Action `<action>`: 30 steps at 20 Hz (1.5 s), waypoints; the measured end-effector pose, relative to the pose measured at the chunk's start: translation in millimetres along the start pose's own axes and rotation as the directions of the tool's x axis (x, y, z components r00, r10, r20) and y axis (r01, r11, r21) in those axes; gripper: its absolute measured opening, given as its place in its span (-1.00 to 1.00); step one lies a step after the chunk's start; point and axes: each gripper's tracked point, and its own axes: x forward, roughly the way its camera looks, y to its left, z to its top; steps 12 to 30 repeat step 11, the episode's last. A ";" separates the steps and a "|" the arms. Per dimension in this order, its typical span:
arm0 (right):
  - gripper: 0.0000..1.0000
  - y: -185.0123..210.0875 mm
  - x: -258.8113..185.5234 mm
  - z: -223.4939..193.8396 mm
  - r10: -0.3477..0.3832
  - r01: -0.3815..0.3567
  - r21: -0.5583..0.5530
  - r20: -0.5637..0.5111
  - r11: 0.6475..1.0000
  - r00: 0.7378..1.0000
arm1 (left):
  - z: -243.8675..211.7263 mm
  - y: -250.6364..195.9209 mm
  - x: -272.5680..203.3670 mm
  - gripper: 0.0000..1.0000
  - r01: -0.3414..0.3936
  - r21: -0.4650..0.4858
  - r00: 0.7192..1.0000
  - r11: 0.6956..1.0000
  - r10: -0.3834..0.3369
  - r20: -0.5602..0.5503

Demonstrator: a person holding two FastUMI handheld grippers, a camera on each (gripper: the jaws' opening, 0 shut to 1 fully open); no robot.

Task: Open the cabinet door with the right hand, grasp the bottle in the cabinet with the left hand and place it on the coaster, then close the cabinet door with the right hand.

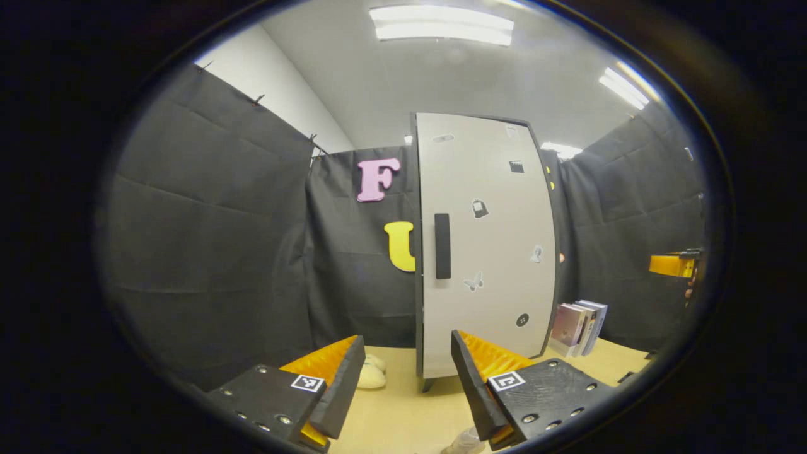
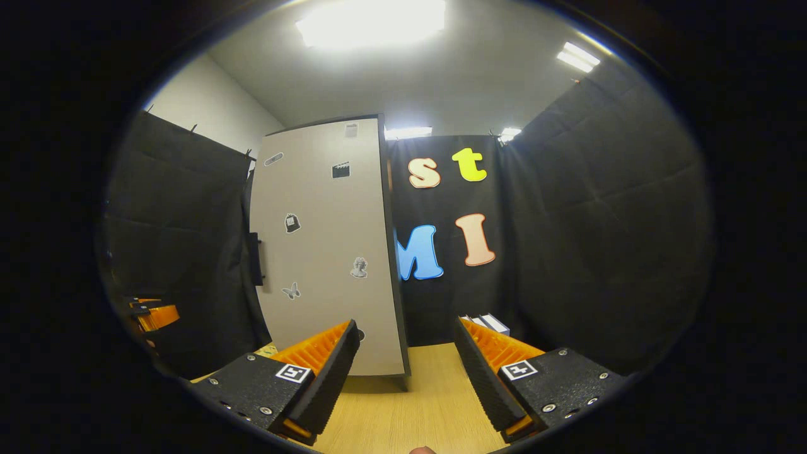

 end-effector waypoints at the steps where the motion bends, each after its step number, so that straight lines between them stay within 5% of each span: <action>1: 0.87 0.3 0.1 -0.3 0.000 0.000 0.000 -0.002 1.000 1.000 | -0.4 -0.2 0.0 0.58 0.001 -0.002 1.000 1.000 -0.001 0.000; 30: 0.87 5.3 -3.2 2.1 -0.004 0.004 -0.005 0.000 1.000 1.000 | -4.9 3.2 -1.0 0.51 0.001 -0.010 1.000 1.000 -0.001 -0.002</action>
